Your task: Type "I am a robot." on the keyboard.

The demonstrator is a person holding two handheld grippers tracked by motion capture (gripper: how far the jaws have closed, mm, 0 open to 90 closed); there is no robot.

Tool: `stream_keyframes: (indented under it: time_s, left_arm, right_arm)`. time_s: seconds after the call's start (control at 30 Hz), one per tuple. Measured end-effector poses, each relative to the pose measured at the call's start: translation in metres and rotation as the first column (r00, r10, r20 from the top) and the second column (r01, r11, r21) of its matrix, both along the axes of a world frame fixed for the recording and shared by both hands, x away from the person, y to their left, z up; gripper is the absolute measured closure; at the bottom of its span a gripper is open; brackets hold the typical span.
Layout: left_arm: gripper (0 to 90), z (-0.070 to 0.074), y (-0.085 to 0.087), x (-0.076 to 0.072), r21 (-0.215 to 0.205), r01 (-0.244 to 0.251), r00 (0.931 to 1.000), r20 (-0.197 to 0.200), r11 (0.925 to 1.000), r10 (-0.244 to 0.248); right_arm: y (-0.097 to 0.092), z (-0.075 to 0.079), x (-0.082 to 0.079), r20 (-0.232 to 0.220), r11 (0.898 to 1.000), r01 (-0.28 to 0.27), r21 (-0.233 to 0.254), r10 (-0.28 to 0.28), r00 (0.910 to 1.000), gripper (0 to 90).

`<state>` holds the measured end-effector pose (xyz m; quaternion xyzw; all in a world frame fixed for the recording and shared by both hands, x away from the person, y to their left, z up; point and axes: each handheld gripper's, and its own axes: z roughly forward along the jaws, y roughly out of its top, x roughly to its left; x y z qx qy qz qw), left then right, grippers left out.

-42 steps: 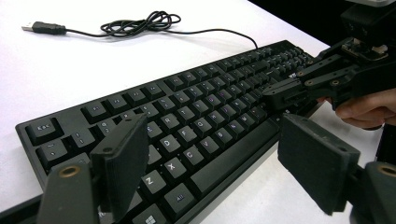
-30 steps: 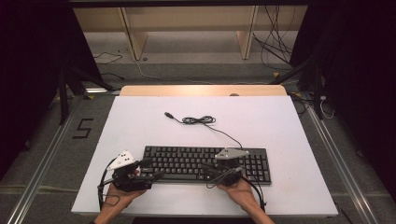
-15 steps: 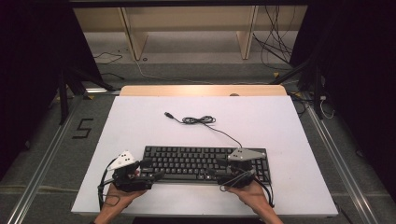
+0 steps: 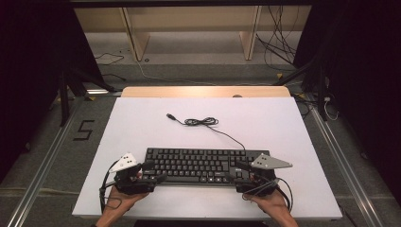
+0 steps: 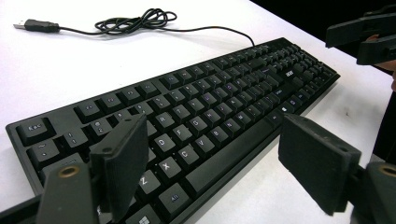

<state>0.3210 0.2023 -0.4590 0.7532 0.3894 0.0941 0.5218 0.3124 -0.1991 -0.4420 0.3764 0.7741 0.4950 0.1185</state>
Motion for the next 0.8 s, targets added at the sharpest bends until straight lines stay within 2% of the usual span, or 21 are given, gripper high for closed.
stream_keyframes:
  time_s: [0.47,0.8]
  left_arm:
    - [23.6,0.001,-0.002,-0.002,-0.003,0.006,1.0,0.0,1.0,-0.006]
    - [23.3,0.0,0.0,-0.003,-0.006,0.005,1.0,-0.004,1.0,-0.005]
  right_arm:
    - [-0.024,-0.006,-0.008,0.011,0.999,0.04,0.009,-0.04,0.9991,31.0]
    - [-0.028,-0.006,-0.011,0.018,0.999,0.047,0.021,-0.047,0.9987,29.4]
